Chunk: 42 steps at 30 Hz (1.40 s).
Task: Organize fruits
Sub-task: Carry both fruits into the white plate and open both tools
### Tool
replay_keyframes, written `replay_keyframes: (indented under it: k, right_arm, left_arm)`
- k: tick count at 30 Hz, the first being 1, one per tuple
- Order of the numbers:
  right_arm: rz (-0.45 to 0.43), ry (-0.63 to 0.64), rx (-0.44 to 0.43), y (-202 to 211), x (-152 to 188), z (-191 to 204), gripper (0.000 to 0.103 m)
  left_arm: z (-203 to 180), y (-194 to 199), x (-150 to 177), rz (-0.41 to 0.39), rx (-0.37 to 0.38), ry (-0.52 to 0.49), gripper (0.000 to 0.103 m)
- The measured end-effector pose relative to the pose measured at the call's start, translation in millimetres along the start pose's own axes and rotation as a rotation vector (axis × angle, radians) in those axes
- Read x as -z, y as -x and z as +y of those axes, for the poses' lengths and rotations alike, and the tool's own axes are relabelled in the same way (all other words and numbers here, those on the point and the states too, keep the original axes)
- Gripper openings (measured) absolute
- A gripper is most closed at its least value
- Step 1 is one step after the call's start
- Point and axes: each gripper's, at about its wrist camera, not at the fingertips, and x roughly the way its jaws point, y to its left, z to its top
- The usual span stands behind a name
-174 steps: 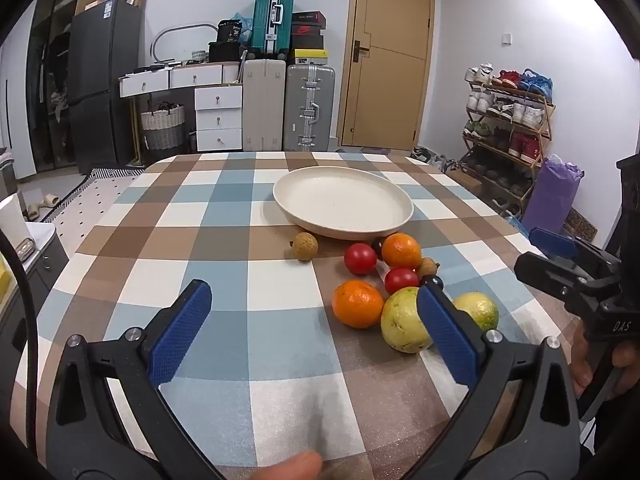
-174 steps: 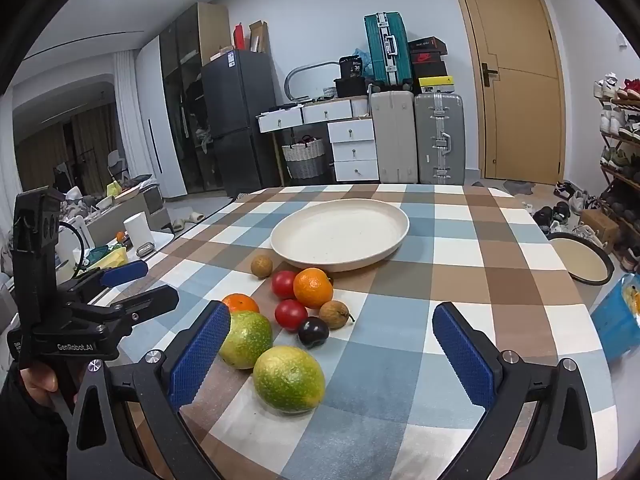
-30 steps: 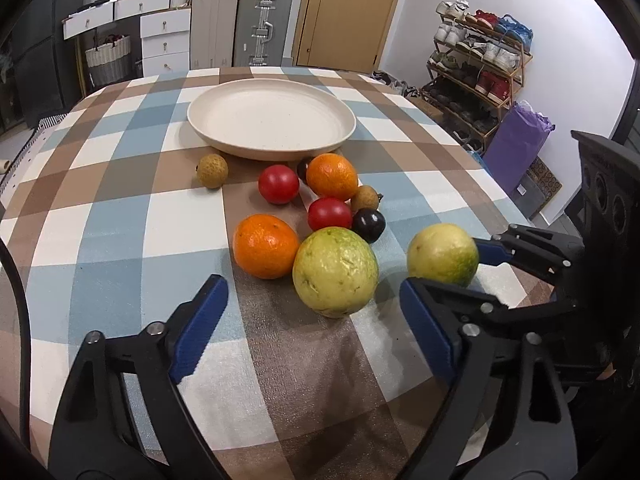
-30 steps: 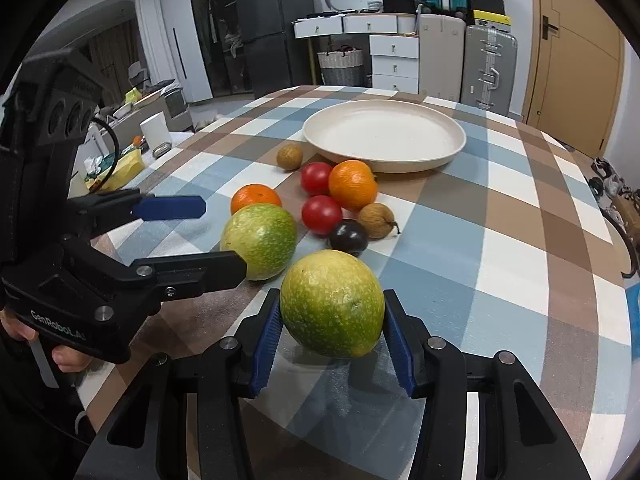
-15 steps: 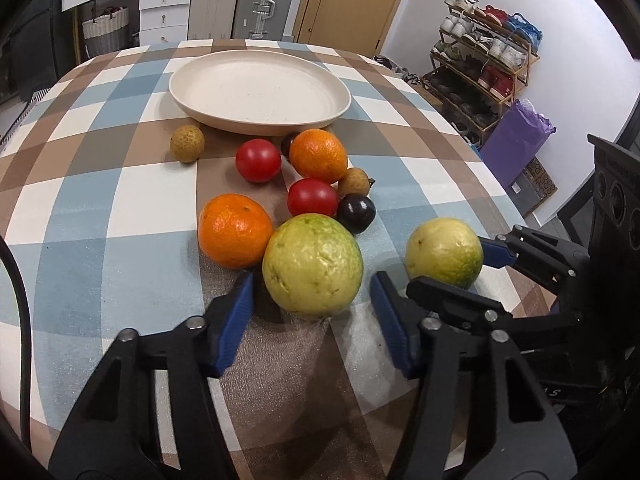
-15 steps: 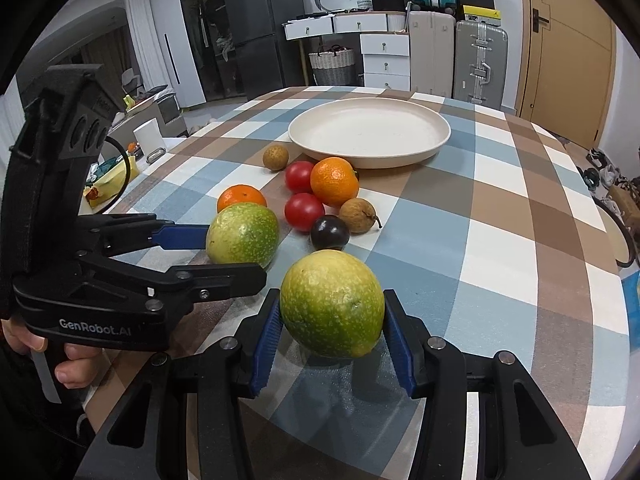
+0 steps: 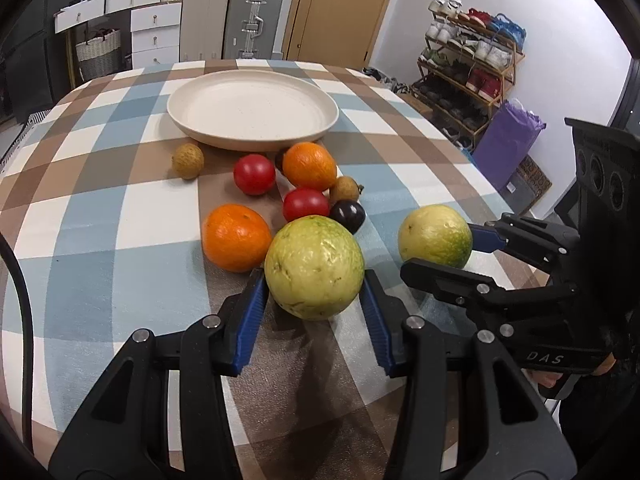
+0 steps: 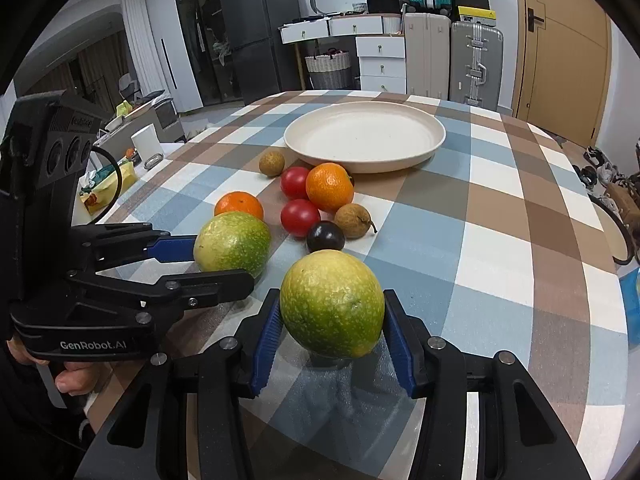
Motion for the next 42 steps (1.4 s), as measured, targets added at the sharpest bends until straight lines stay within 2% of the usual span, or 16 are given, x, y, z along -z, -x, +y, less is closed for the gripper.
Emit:
replay_keyframes:
  k: [8, 20, 32, 42]
  right_arm:
    - [-0.058, -0.017, -0.012, 7, -17, -3, 0.050]
    - [-0.158, -0.047, -0.028, 16, -59, -8, 0.050]
    - [-0.202, -0.054, -0.016, 7, -97, -24, 0.050]
    - [-0.205, -0.096, -0.003, -24, -115, -43, 0.050]
  left_arm:
    - [12, 26, -15, -0.106, -0.022, -0.002, 0.044]
    - [34, 46, -54, -0.219, -0.077, 0.000, 0.044]
    - [50, 28, -85, -0.248, -0.094, 0.004, 0.044]
    - [63, -7, -113, -0.249, -0.106, -0.004, 0.044]
